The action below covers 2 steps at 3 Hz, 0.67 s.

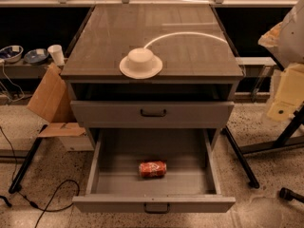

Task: Pick coke can from middle drawer and place on counter

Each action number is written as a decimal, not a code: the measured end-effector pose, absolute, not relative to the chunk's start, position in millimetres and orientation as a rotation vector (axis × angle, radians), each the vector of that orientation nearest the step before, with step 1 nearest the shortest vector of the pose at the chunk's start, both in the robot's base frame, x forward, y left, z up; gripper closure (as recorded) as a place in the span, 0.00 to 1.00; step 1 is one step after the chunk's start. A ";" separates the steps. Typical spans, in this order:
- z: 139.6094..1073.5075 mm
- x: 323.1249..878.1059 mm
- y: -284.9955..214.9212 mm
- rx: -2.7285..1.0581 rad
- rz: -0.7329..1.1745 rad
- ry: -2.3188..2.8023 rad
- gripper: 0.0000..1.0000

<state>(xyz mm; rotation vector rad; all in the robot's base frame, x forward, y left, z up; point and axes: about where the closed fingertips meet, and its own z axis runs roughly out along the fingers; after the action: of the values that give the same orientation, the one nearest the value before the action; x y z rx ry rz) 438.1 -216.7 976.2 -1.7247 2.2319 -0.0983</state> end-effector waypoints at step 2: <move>960.4 441.0 -198.1 -1.756 -0.058 2.193 0.00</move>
Offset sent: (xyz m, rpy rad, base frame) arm 0.0075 0.0473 -0.0469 0.0648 0.0326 0.1026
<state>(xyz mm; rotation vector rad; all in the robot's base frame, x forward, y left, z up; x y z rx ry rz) 441.0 -198.1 960.4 -1.7558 2.1927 -0.0583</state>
